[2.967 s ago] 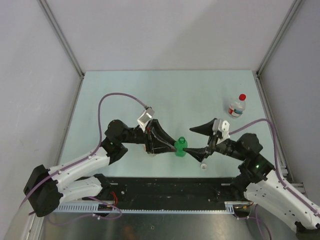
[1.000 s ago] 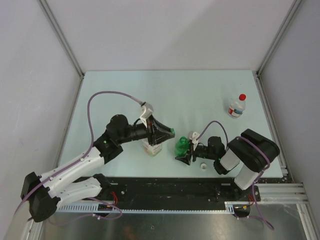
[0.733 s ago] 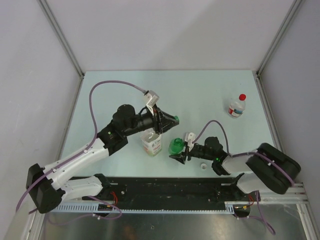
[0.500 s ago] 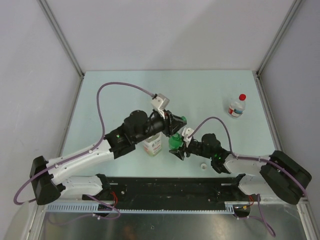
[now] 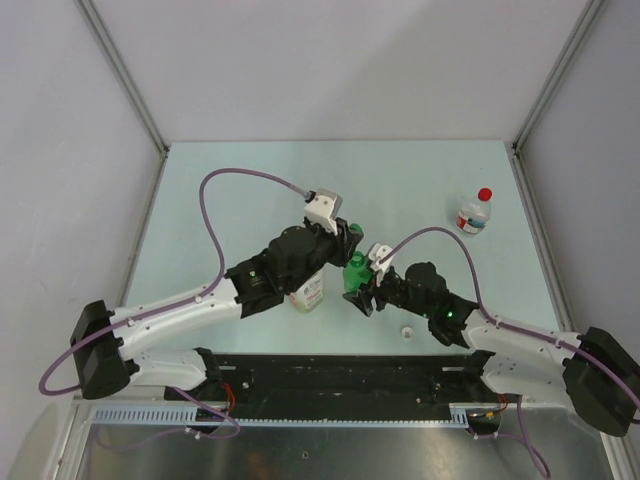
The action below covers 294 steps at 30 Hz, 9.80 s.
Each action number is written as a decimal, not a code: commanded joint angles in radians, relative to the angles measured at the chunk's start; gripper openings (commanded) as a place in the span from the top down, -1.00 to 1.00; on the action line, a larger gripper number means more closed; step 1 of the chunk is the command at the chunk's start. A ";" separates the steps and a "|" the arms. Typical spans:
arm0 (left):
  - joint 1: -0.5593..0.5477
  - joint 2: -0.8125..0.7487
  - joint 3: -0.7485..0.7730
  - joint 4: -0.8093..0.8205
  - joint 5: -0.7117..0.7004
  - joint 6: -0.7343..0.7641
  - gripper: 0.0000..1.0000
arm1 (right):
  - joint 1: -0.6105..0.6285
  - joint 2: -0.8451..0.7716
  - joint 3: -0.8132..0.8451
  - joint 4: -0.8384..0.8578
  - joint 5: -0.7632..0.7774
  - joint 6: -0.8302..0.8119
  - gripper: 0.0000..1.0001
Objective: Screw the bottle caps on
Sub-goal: Screw the bottle cap onto the plastic bottle.
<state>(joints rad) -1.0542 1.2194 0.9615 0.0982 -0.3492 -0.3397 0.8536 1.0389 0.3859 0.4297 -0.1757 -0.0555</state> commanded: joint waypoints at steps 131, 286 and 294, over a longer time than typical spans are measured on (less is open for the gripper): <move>-0.136 0.235 0.606 -1.230 0.498 1.409 1.00 | 0.153 -0.270 0.185 -0.573 0.097 -0.332 1.00; 0.023 0.119 0.507 -0.316 0.109 -0.044 -0.53 | -0.118 -0.354 0.155 -0.409 0.313 0.079 1.00; 0.023 0.177 0.516 -0.326 0.131 -0.083 -0.45 | -0.117 -0.322 0.156 -0.388 0.261 0.060 1.00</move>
<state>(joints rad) -1.0313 1.3773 1.4330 -0.2314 -0.2043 -0.3904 0.7391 0.7097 0.4995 -0.0246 0.1314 0.0078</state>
